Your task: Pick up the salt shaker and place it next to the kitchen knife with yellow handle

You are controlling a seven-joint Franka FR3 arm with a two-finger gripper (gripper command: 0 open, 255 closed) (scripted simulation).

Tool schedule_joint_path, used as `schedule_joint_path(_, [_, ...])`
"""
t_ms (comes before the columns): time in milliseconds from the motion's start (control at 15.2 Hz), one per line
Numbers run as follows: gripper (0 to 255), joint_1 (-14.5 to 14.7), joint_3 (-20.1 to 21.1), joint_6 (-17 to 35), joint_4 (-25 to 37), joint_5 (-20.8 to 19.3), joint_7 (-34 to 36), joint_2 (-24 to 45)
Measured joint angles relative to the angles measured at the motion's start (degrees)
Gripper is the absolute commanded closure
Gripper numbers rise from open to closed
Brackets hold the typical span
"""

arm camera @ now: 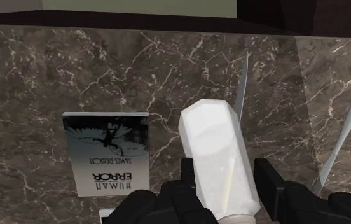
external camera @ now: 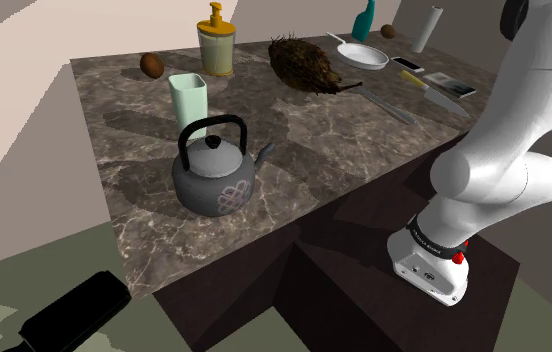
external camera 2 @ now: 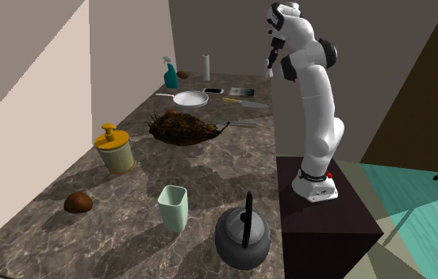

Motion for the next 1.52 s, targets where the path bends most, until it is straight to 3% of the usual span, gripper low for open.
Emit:
schedule_joint_path(198, [255, -1.19, 0.6, 1.36, -0.86, 0.96, -1.37, 1.45])
schedule_joint_path(792, [255, 3.22, -0.42, 8.67, -10.36, -0.16, -3.76, 0.41])
schedule_joint_path(1518, [255, 5.94, -0.42, 16.35, -19.11, 0.41, -6.67, 0.82])
